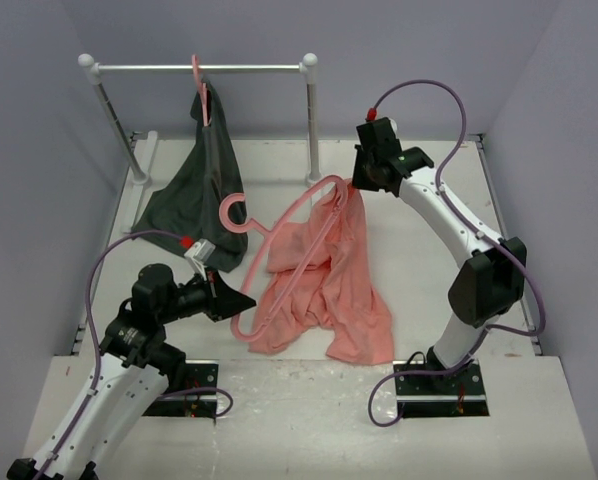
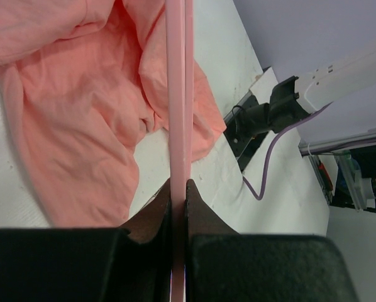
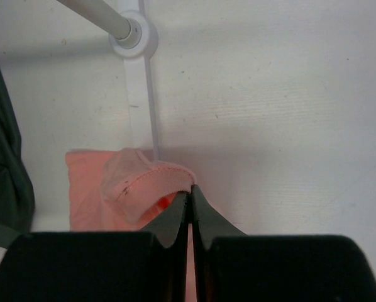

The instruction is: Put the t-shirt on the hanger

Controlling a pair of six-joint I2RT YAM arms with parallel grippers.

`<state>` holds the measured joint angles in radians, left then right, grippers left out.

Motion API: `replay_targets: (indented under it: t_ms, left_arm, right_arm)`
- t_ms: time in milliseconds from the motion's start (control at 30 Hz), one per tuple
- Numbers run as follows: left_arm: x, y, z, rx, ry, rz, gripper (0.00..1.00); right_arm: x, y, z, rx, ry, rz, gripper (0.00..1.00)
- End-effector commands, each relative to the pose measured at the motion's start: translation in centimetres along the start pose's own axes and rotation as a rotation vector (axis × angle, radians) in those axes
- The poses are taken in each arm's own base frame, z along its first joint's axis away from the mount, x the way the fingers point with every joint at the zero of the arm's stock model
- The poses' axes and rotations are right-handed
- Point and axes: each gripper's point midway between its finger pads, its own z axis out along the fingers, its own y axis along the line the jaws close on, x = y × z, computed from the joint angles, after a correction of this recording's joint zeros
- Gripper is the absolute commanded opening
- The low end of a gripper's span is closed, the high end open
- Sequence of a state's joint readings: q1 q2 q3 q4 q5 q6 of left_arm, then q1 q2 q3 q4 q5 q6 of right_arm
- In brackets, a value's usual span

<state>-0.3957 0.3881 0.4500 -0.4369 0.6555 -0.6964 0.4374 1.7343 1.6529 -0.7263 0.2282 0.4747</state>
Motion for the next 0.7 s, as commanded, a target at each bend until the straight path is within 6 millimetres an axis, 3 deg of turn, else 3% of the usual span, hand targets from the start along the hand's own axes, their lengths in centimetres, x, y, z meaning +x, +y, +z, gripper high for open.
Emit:
replay_targets:
  t_ms: [0,167,467,667]
  left_arm:
    - [-0.9,-2.2,-0.3,0.085,-0.013,0.051,0.00]
    - [-0.6,-1.9,-0.3,0.079,-0.008,0.049,0.00]
    - [-0.6,-0.1,0.9,0.038,0.007,0.050,0.00]
    - [-1.1,0.1,1.4,0.027,0.000,0.051,0.00]
  right_arm:
    - [-2.6,0.5,-1.8,-0.014,-0.063,0.026,0.00]
    - [-3.3,0.4,-3.0,-0.030,-0.099,0.038,0.00]
    - [-2.4,3.7,-5.6,-0.218,-0.084,0.004,0.00]
    - [-2.8,3.8,-6.3,-0.209,-0.105,0.013,0.00]
